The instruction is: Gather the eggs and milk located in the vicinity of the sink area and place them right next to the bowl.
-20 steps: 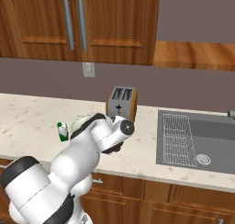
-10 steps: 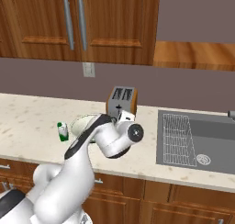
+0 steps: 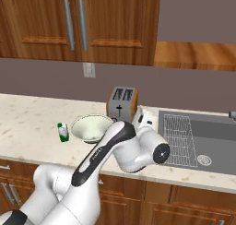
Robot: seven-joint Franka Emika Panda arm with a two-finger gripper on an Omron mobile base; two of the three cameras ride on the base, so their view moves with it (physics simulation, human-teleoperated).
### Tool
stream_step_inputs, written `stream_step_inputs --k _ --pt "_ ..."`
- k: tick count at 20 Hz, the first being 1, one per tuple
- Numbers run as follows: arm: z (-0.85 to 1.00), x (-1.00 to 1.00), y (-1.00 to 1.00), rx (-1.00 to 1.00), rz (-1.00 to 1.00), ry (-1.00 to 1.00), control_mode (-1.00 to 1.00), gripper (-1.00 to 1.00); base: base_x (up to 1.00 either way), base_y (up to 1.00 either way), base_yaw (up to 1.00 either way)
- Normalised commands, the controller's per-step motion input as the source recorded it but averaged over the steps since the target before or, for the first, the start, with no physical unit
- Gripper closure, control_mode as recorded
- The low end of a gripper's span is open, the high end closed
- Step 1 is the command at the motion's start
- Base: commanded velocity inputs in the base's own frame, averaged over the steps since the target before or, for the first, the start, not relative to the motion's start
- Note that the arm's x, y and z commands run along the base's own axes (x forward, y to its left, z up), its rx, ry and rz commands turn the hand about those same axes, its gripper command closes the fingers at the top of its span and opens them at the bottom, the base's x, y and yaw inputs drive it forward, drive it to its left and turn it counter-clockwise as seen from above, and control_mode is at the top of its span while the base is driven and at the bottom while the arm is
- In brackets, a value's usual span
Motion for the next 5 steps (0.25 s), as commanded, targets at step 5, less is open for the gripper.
stream_step_inputs --k 5 --pt "0.85 -0.43 -0.72 0.15 0.0 -0.18 -1.0 -1.0 0.0 0.0 0.0"
